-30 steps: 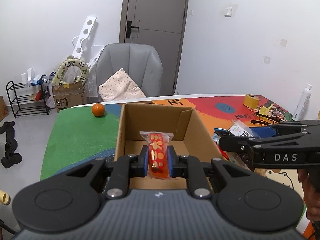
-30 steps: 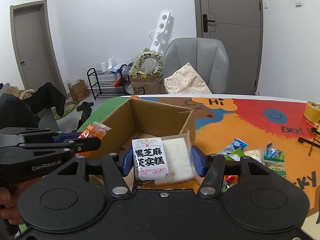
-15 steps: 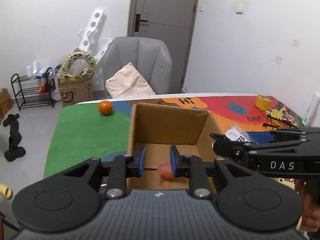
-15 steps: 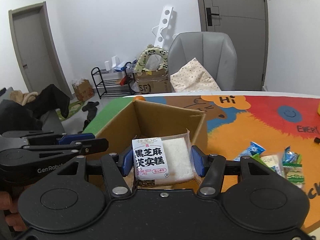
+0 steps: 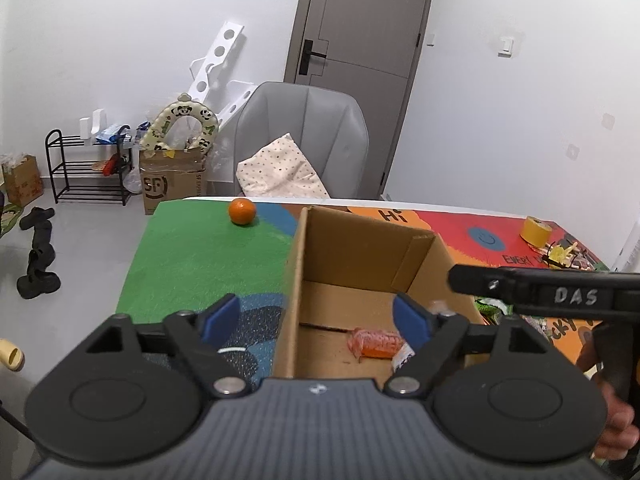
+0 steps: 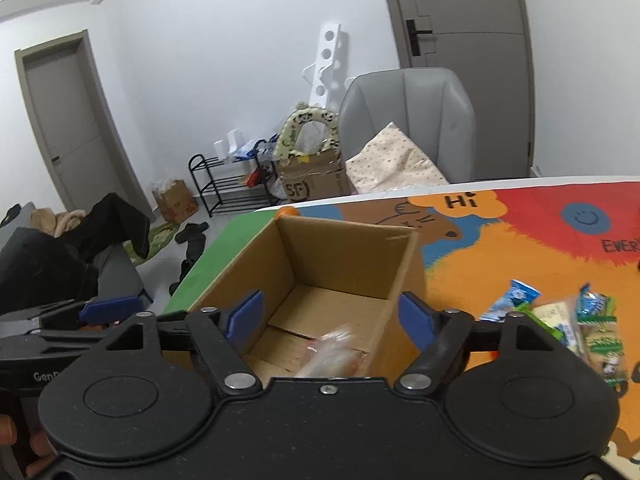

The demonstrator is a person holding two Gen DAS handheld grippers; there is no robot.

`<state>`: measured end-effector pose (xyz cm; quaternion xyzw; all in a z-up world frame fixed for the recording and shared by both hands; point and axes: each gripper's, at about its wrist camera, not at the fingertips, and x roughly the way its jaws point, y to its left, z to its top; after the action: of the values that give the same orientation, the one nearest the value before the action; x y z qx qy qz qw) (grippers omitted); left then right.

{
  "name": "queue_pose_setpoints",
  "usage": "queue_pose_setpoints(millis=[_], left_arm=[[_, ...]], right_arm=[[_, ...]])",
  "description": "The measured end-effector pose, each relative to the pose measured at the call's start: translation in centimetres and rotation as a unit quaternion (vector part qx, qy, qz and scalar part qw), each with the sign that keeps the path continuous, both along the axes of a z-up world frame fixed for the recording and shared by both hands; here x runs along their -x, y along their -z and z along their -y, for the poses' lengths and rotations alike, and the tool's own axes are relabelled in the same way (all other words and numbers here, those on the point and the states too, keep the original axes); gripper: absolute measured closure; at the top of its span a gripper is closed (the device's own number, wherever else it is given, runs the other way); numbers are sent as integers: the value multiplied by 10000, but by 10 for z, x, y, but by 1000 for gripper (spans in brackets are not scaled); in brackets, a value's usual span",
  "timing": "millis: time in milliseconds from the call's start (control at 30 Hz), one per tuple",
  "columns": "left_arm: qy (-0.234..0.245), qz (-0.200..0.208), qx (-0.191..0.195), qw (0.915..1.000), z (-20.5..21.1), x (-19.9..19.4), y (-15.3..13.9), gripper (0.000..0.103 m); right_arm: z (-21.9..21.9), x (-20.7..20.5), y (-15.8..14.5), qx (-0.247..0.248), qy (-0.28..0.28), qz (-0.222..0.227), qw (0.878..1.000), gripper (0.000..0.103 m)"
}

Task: Organize snacks
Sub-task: 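Open both tools to drop the red and white packets into the cardboard box, then move left tool to the yellow rice cake packet while right tool approaches the clear snack bag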

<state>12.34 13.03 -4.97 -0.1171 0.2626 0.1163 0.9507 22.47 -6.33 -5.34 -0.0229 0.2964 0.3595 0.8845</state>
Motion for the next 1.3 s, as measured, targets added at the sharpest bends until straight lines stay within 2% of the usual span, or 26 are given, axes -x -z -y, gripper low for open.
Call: queue_pose_setpoints(millis=[133,233,433,600,900,1067,1300], left_arm=[[89,-67,106,9999,6,6,5,14],[168,-120,232,9995,12,10,9,14],[272,-154,175,9994,30,16,10,12],[437,-167,84,9989,48,20,8,8],[583,-189,43,9981,79,30,1,7],[710,-14,85,9974,97,39,-8,7],[958,11,103,9954,124,44,-19,6]], right_arm=[[17,7,0,-72,192,36,9998,10],[32,10,3,-100,412,29,9991,7],[64,18,14,-83,731,-57,9973,3],[86,27,15,-57,855,-59,9963,3],[123,39,10,-11,1025,-77,9947,0],[150,50,3,-63,1179,-9,9930,0],[197,65,-8,-206,1525,44,9881,0]])
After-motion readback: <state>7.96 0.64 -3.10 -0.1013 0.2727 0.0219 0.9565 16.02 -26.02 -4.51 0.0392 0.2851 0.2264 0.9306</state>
